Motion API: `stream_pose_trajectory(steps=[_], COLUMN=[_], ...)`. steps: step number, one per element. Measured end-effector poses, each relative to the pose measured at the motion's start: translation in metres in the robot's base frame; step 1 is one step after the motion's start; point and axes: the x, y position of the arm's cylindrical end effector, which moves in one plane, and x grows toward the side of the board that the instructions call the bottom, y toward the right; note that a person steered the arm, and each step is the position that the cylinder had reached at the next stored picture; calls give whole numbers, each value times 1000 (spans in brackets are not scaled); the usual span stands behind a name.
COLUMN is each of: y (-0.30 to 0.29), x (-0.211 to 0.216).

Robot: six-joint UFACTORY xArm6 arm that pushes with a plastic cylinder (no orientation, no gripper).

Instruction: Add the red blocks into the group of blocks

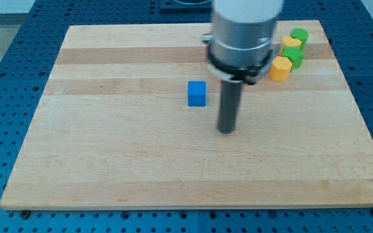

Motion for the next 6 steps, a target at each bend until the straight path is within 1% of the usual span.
stream_pose_trajectory(steps=[1, 2, 3, 4, 5, 6], y=[-69, -84, -43, 4, 31, 37], x=[-23, -66, -101, -124, -128, -128])
